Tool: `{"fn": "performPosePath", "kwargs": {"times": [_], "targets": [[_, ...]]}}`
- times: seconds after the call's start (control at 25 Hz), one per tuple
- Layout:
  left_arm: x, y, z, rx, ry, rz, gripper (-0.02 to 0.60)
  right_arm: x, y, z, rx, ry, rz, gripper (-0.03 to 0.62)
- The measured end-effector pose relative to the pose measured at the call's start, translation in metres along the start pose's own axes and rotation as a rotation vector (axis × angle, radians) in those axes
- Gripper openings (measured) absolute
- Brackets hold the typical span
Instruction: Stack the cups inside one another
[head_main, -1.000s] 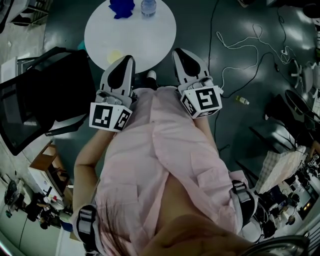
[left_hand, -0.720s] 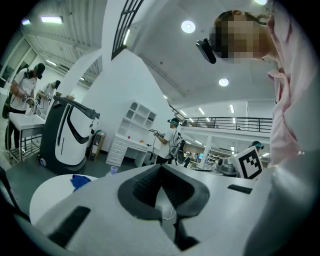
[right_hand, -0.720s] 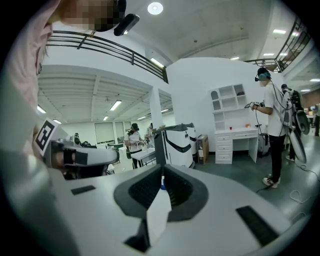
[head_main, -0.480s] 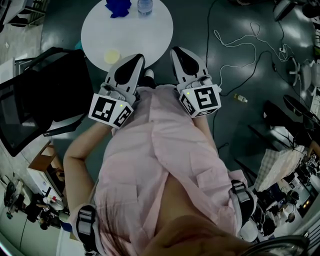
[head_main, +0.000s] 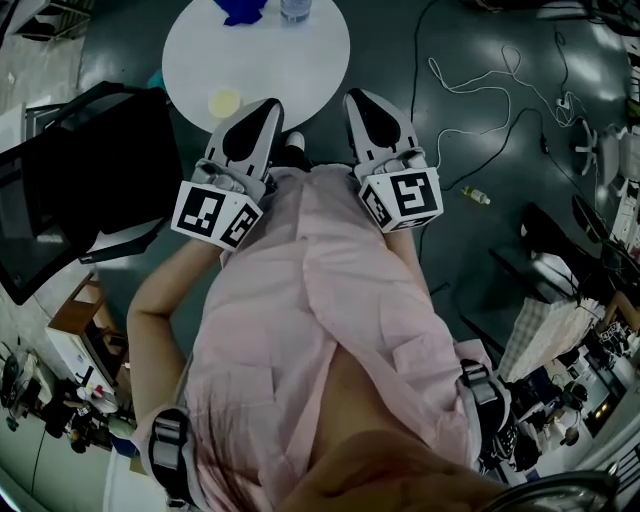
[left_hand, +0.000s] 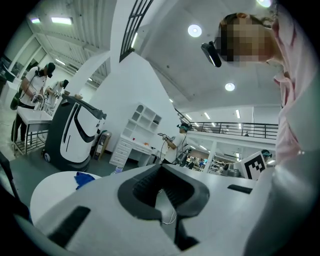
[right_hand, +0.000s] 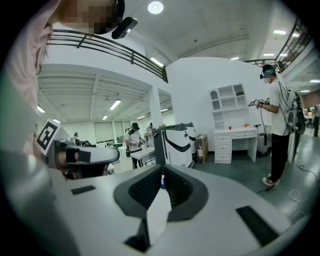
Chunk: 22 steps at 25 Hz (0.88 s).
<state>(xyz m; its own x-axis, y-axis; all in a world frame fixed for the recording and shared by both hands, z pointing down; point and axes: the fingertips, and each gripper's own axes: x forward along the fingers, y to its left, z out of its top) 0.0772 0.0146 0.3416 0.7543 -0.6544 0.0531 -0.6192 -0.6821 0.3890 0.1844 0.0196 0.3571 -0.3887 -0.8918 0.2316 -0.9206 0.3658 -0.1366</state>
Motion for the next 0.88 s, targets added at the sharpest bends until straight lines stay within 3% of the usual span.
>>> {"fn": "performPosePath", "kwargs": {"times": [0.68,0.76,0.88], "targets": [[-0.01,0.005,0.014,0.059,-0.047,0.01,0.015,0.003,0.006,0.002,-0.006,-0.005,-0.013,0.038],[-0.011,0.013,0.018,0.085,-0.054,0.037,0.015,0.003,0.006,0.001,-0.004,-0.006,-0.021,0.038],[-0.024,0.035,0.037,0.157,-0.108,0.159,0.015,0.0,0.006,0.002,-0.002,-0.008,-0.03,0.038]]}}
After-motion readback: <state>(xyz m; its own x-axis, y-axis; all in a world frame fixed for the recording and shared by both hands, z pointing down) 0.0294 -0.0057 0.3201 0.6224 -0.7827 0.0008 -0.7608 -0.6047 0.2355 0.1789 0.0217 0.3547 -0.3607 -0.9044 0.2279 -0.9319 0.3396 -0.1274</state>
